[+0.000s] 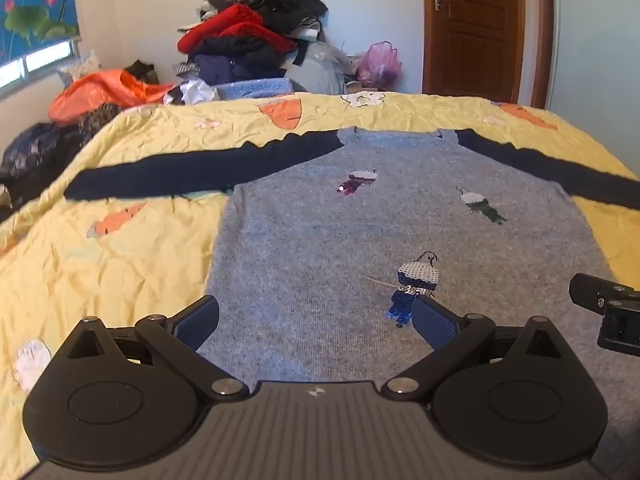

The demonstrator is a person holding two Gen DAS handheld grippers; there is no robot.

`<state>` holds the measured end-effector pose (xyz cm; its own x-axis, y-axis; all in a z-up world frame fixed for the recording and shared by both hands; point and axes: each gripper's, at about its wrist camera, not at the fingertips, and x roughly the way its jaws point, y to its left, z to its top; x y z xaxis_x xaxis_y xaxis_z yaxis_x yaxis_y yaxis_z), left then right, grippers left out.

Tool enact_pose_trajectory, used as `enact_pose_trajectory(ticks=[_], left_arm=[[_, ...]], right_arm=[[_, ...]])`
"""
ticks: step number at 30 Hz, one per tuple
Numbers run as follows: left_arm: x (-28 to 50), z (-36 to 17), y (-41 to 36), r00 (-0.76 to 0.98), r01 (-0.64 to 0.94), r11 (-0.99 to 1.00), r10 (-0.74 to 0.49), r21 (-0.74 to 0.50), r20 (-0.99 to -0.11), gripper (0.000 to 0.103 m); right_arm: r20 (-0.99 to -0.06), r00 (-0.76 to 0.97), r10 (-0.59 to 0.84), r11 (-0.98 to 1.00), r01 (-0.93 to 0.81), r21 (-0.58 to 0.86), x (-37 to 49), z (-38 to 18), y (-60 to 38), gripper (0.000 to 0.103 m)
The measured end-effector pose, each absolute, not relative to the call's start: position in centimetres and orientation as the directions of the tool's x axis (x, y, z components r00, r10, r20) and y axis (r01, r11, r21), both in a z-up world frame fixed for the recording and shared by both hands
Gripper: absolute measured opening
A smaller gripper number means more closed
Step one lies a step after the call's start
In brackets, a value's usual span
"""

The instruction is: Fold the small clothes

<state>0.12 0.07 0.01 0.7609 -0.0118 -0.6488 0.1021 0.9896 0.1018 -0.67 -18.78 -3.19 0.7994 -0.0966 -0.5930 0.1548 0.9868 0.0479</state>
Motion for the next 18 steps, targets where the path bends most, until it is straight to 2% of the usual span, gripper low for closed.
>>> enact_pose_trajectory(ticks=[4, 5, 13, 16, 18], left_arm=[[0.3, 0.2, 0.8, 0.736, 0.109, 0.994, -0.072, 0.012, -0.673, 0.103], [0.3, 0.2, 1.1, 0.738, 0.104, 0.995, -0.070, 0.011, -0.671, 0.103], [-0.1, 0.6, 1.1, 0.770, 0.087, 0.995, -0.039, 0.045, -0.636, 0.103], [0.5, 0.3, 1.4, 0.720, 0.109, 0.994, -0.060, 0.028, -0.692, 0.103], [0.6, 0.1, 1.6, 0.715, 0.106, 0.994, -0.054, 0.032, -0.697, 0.103]], right_arm=[[-0.595, 0.797, -0.105, 0.984, 0.170, 0.055, 0.0, -3.8, -18.7, 0.103], [-0.569, 0.817, -0.095, 0.985, 0.159, 0.063, -0.4, -3.2, -18.9, 0.103], [-0.589, 0.803, -0.090, 0.986, 0.153, 0.059, -0.5, -2.6, -18.5, 0.103], [-0.589, 0.803, -0.088, 0.987, 0.151, 0.058, -0.6, -2.4, -18.5, 0.103], [-0.590, 0.802, -0.089, 0.987, 0.151, 0.057, -0.6, -2.4, -18.5, 0.103]])
